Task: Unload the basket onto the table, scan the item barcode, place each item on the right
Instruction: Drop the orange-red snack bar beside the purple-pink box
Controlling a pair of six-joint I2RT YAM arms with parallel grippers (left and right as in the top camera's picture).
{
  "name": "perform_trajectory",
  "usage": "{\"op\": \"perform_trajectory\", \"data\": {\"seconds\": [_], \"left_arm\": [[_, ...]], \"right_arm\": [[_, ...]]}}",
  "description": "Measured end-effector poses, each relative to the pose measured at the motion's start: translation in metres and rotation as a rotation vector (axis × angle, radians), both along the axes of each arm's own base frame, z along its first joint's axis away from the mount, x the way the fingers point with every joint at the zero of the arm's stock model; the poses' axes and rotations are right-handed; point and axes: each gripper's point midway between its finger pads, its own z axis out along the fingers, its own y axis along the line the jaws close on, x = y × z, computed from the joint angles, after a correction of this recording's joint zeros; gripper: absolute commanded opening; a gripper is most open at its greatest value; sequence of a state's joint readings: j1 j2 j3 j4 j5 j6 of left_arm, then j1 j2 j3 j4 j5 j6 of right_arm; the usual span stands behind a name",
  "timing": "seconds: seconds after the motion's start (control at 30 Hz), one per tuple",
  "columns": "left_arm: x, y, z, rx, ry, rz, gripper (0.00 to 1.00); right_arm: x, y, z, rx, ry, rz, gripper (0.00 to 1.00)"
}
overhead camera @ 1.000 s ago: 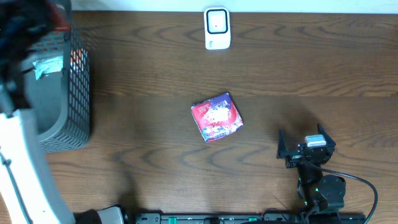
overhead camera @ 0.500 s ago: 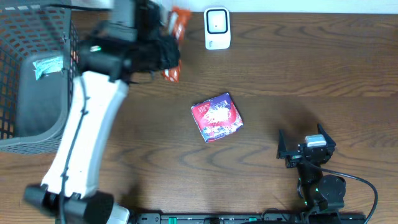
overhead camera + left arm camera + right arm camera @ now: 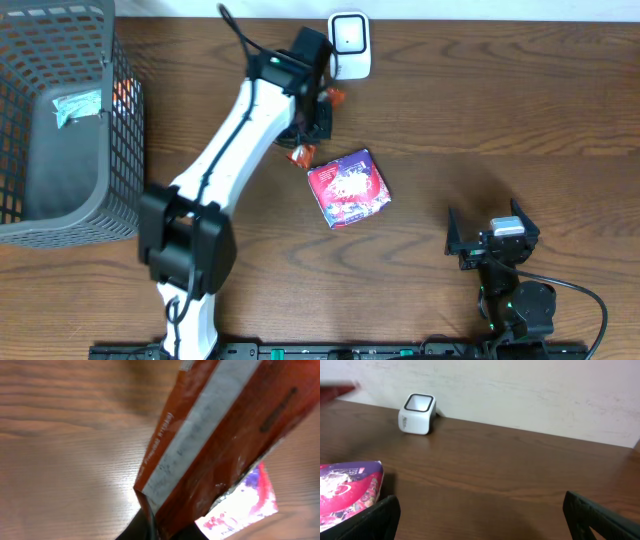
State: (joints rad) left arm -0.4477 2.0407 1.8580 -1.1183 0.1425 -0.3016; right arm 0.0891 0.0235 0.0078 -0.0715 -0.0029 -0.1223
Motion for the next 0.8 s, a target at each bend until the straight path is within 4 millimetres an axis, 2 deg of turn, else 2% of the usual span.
{"op": "perform_trajectory", "data": {"seconds": [0.03, 0.07, 0.13, 0.27, 0.37, 0.43, 0.5, 0.57, 0.63, 0.7, 0.73, 0.8], "left_arm": [[-0.001, -0.002, -0.008, 0.01, 0.016, -0.009, 0.63], [-0.002, -0.004, -0.015, 0.019, 0.03, -0.022, 0.83], [-0.004, -0.007, -0.023, 0.029, 0.046, -0.029, 0.85], [-0.003, -0.006, -0.022, 0.028, 0.04, -0.038, 0.85], [0.006, 0.003, -0.014, 0.019, 0.016, -0.028, 0.86], [0.018, 0.014, 0.002, 0.002, -0.025, 0.001, 0.86], [0.039, 0.033, 0.033, -0.033, -0.117, 0.055, 0.86], [0.062, 0.061, 0.076, -0.073, -0.248, 0.124, 0.86], [0.079, 0.102, 0.13, -0.108, -0.407, 0.213, 0.86], [0.084, 0.148, 0.183, -0.121, -0.563, 0.308, 0.86], [0.082, 0.177, 0.211, -0.12, -0.644, 0.367, 0.86], [0.071, 0.227, 0.252, -0.11, -0.768, 0.48, 0.86]], "right_arm": [[0.0, 0.0, 0.0, 0.0, 0.0, 0.0, 0.99], [0.0, 0.0, 0.0, 0.0, 0.0, 0.0, 0.99], [0.0, 0.0, 0.0, 0.0, 0.0, 0.0, 0.99], [0.0, 0.0, 0.0, 0.0, 0.0, 0.0, 0.99], [0.0, 0.0, 0.0, 0.0, 0.0, 0.0, 0.99], [0.0, 0.0, 0.0, 0.0, 0.0, 0.0, 0.99], [0.0, 0.0, 0.0, 0.0, 0.0, 0.0, 0.99], [0.0, 0.0, 0.0, 0.0, 0.0, 0.0, 0.99], [0.0, 0.0, 0.0, 0.0, 0.0, 0.0, 0.99], [0.0, 0.0, 0.0, 0.0, 0.0, 0.0, 0.99], [0.0, 0.0, 0.0, 0.0, 0.0, 0.0, 0.99], [0.0, 0.0, 0.0, 0.0, 0.0, 0.0, 0.99]]}}
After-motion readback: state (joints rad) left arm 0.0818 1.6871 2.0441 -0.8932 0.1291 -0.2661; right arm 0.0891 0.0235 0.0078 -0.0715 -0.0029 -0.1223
